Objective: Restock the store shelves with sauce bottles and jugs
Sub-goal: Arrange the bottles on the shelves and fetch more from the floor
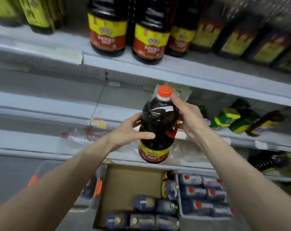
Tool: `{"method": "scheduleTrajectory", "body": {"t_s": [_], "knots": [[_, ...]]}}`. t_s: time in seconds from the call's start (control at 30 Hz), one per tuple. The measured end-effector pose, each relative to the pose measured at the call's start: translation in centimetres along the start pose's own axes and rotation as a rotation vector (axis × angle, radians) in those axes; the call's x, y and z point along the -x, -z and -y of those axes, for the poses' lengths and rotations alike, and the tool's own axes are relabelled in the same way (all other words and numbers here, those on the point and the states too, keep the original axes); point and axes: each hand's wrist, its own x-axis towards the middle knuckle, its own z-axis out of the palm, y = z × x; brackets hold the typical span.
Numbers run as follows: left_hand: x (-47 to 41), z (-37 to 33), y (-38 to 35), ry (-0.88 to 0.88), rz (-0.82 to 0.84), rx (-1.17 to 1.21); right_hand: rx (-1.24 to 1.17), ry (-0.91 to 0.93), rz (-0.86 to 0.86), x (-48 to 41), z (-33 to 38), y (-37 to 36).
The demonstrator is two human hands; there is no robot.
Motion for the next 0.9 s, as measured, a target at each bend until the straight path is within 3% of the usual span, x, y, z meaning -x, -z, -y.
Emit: {"method": "scheduleTrajectory", "body": {"t_s": [0.17, 0.37, 0.6, 0.9], "knots": [[-0.6, -11.2, -0.6, -0.155, -0.002, -0.014, -0.017, 0.151, -0.027, 2.7, 10.1, 2.6], [-2.1, -19.7, -2.0, -0.269, -0.040, -0.049, -0.027, 0.305, -0.047, 2.5, 16.4, 6.1], [-6.5, -24.0, -3.7, -0.318, -0.134, -0.060, -0.123, 0.415, 0.029, -0.7, 19.8, 9.8], [-12.8, -25.7, -4.9, -0.337, -0.266, -0.028, -0.040, 0.443, 0.161, -8.0, 21.2, 13.5]]}}
